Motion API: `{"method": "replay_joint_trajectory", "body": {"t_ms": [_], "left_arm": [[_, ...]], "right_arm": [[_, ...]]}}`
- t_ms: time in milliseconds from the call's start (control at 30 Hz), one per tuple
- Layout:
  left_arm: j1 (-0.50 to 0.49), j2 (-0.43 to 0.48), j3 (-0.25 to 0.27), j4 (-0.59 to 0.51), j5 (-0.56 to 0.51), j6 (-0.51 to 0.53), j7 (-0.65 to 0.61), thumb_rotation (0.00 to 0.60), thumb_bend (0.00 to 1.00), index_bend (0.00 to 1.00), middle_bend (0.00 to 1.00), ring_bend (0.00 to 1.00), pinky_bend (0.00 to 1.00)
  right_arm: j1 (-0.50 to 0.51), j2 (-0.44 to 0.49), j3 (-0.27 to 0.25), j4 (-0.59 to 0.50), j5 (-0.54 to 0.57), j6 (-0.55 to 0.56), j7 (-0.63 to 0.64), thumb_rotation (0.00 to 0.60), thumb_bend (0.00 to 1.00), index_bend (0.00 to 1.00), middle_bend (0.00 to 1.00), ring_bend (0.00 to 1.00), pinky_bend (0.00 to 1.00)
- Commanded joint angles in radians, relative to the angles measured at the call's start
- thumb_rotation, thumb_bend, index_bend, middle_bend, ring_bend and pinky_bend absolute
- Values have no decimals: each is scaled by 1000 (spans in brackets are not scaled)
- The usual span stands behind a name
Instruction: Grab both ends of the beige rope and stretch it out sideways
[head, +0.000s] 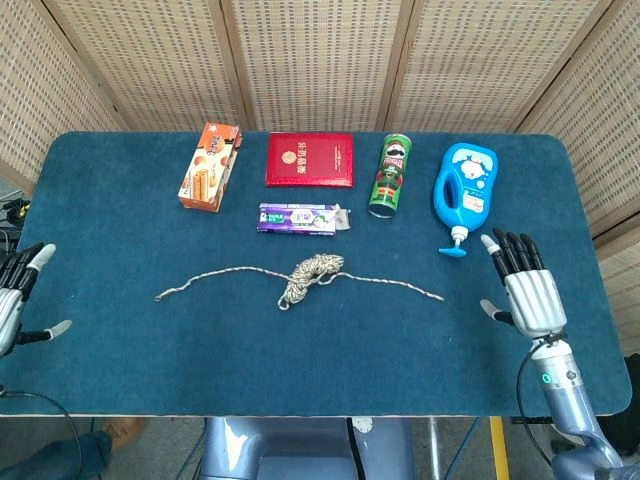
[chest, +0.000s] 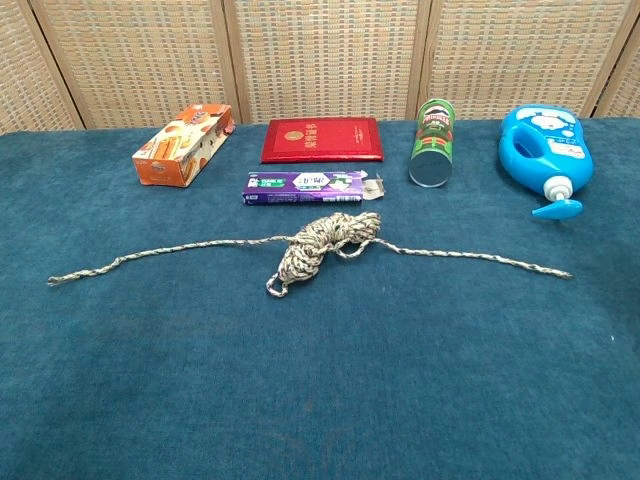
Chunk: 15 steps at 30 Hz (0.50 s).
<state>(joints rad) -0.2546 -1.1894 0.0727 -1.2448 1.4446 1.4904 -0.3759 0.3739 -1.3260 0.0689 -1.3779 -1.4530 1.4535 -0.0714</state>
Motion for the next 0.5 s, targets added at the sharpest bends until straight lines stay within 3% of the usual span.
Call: {"method": "replay_joint_trajectory", "body": {"t_ms": [33, 267, 500], "left_arm": [[36, 4, 10, -5, 8, 35, 2, 600, 0, 0, 0, 0, 0], [96, -14, 20, 12, 30, 80, -3, 600, 0, 0, 0, 0, 0], [120, -34, 7, 30, 45, 96, 12, 600, 0, 0, 0, 0, 0]], "right_arm": [[-47, 21, -30, 16, -54, 64, 15, 600, 0, 0, 0, 0, 0], [-113, 50, -75, 44, -104, 124, 13, 600, 0, 0, 0, 0, 0], [-181, 127, -93, -61, -89, 157, 4, 600, 0, 0, 0, 0, 0]]}}
